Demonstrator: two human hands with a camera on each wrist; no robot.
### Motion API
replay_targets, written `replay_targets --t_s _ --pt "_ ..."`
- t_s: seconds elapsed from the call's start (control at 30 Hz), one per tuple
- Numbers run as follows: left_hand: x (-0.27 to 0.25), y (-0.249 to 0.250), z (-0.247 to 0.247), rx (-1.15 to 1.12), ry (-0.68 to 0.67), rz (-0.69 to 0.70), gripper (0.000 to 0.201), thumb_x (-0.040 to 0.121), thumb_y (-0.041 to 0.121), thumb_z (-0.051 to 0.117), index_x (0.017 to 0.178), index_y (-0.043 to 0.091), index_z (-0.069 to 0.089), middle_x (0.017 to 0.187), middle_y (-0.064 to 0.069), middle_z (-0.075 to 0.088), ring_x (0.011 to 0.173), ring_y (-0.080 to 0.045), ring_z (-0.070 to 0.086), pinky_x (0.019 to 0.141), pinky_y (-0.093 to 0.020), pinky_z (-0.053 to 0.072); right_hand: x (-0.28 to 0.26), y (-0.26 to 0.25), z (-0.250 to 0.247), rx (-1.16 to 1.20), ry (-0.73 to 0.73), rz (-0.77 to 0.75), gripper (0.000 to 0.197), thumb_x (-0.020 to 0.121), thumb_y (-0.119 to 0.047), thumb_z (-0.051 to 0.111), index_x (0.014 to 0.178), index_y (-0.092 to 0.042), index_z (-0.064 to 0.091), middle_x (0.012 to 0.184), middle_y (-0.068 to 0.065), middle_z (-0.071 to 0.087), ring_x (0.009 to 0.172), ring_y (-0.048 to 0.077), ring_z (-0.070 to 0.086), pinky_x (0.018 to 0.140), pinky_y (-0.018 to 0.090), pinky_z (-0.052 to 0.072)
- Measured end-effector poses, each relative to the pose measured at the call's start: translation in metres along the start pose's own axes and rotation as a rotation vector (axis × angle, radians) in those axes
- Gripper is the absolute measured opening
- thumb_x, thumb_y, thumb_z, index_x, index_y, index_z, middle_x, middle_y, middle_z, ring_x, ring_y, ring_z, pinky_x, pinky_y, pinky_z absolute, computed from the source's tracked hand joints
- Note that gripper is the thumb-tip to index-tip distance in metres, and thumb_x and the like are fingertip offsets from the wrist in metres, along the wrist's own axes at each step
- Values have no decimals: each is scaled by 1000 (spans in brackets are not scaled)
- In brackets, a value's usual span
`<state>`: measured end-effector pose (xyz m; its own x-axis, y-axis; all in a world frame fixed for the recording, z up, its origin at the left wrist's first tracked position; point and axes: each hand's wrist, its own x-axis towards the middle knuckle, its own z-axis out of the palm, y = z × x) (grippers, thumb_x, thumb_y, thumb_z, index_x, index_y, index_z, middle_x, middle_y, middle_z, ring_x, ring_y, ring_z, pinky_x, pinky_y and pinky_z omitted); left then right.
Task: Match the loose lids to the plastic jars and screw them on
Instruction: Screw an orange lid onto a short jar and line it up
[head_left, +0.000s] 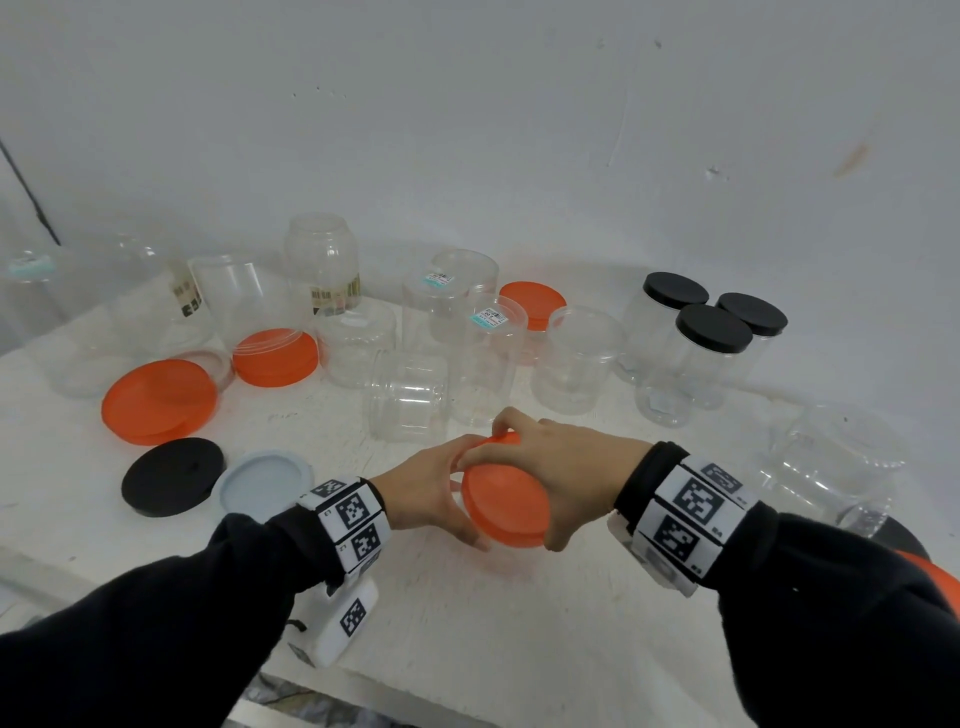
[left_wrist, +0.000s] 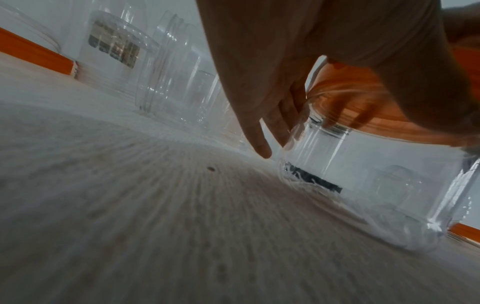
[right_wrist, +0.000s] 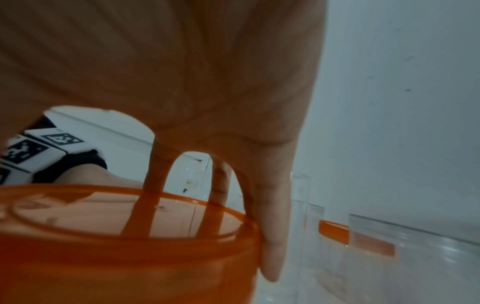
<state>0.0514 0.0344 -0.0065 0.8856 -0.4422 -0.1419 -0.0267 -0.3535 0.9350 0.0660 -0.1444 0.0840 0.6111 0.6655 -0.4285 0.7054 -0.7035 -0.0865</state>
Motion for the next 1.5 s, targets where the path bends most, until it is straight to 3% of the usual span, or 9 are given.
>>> replay_targets --t_s 0.27,0.47,0.73,0.9,1.03,1.13,1.27,1.43,1.5 --pt "-1 1 1 22 14 -5 85 53 9 90 120 35 44 120 14 54 111 0 52 85 -14 45 -2 -1 -3 -2 26 12 95 55 -35 84 130 -54 28 127 -4 27 88 20 49 73 30 52" --pt "-1 1 2 16 21 -8 84 51 9 90 117 34 45 118 14 54 110 2 52 86 -13 44 -6 -4 -2 -38 67 28 95 56 -45 82 133 -53 26 122 -2 31 85 19 49 69 27 49" --pt "0 1 5 51 38 4 89 51 13 91 122 34 40 120 14 54 111 1 52 81 -9 44 -7 -17 14 50 200 219 91 60 -65 70 137 -39 30 102 -1 32 82 19 45 70 28 45" --pt "0 0 5 62 27 -9 91 52 15 91 124 33 39 122 15 53 112 0 52 88 -14 44 -8 -23 27 -15 234 332 103 64 -82 52 146 -29 18 126 8 39 100 25 52 78 32 42" --pt "-1 0 2 50 4 -25 92 45 25 92 122 33 42 119 13 56 111 -6 54 92 -22 47 -9 -5 11 59 12 82 99 70 -58 71 142 -53 3 151 -1 8 129 30 28 100 44 41" --pt "-1 2 2 60 -1 -35 94 45 22 92 123 32 41 117 14 56 108 -6 56 89 -21 49 -8 -1 7 -22 5 -9 93 68 -46 77 137 -58 17 146 -6 15 121 27 34 96 41 45" --pt "-1 3 5 55 21 -23 89 53 10 90 123 29 40 115 14 54 104 -5 57 81 -15 49 -9 -2 11 -79 126 3 88 64 -56 74 137 -54 25 136 -4 27 107 22 42 85 32 46" --pt "1 2 9 120 43 14 90 51 17 92 122 32 37 121 14 50 110 -1 50 83 -13 45 -6 -14 23 -12 246 192 92 62 -74 62 141 -41 28 107 0 34 87 21 49 74 30 46" --pt "2 1 9 153 51 28 96 50 19 92 126 30 35 125 13 49 114 -2 48 85 -11 43 -4 -22 28 7 288 280 91 65 -76 57 141 -35 28 109 3 37 88 24 54 71 29 44"
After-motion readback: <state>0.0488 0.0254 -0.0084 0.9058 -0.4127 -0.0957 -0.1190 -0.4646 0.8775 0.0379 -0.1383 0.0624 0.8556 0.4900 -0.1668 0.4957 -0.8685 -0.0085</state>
